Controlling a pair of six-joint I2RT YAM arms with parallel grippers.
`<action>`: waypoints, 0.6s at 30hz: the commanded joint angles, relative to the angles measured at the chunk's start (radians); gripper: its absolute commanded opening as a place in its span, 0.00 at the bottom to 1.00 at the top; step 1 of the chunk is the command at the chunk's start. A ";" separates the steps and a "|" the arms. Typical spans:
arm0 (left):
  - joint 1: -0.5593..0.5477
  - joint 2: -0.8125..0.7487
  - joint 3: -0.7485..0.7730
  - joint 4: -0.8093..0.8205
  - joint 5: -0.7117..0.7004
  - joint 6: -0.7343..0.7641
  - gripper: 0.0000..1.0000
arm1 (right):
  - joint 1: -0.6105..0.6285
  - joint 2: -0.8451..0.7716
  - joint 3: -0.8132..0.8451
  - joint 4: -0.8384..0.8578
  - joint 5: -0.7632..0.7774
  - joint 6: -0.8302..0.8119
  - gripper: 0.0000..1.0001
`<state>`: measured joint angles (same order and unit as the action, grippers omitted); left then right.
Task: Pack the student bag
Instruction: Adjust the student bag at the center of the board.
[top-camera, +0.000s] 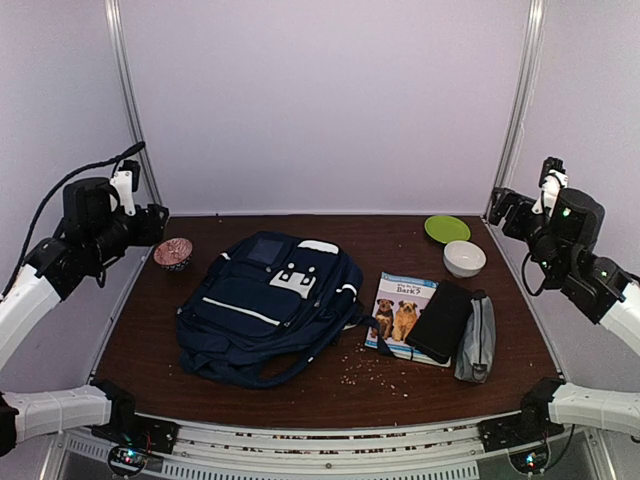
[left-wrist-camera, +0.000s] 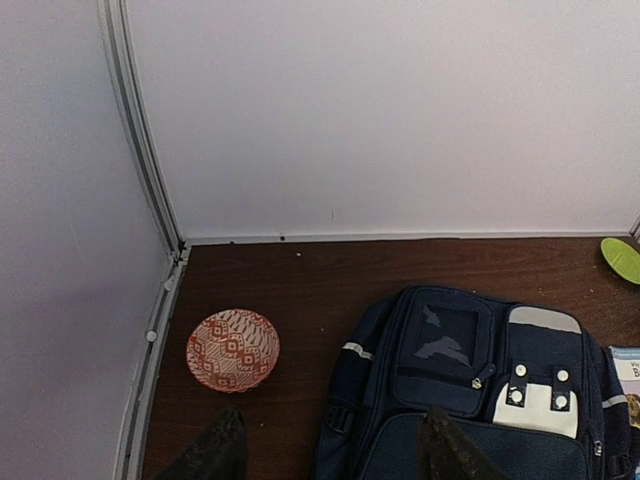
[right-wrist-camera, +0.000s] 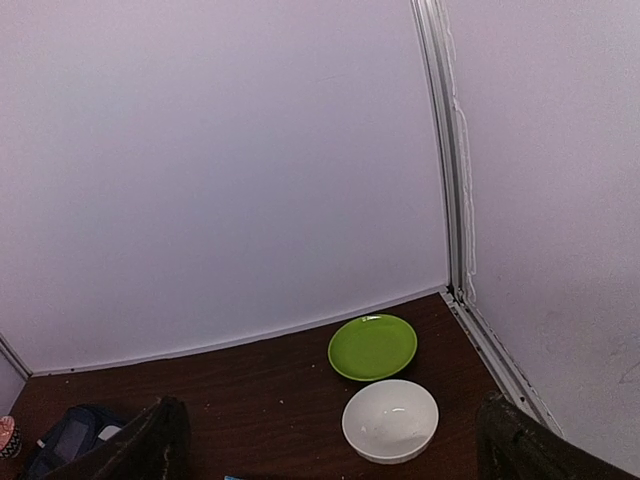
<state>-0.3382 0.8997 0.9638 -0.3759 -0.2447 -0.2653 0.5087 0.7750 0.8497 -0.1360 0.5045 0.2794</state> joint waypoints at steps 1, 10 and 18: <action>0.012 -0.034 -0.020 0.033 0.053 -0.017 0.98 | -0.008 -0.022 -0.005 -0.021 -0.036 0.024 1.00; 0.015 -0.095 -0.072 0.104 0.150 -0.027 0.98 | 0.037 0.099 0.171 -0.185 -0.249 0.104 1.00; 0.010 -0.125 -0.119 -0.026 0.227 -0.189 0.98 | 0.306 0.309 0.093 -0.033 -0.375 0.322 1.00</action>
<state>-0.3325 0.7769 0.8776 -0.3489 -0.0902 -0.3485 0.7441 0.9825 1.0145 -0.2428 0.2459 0.4370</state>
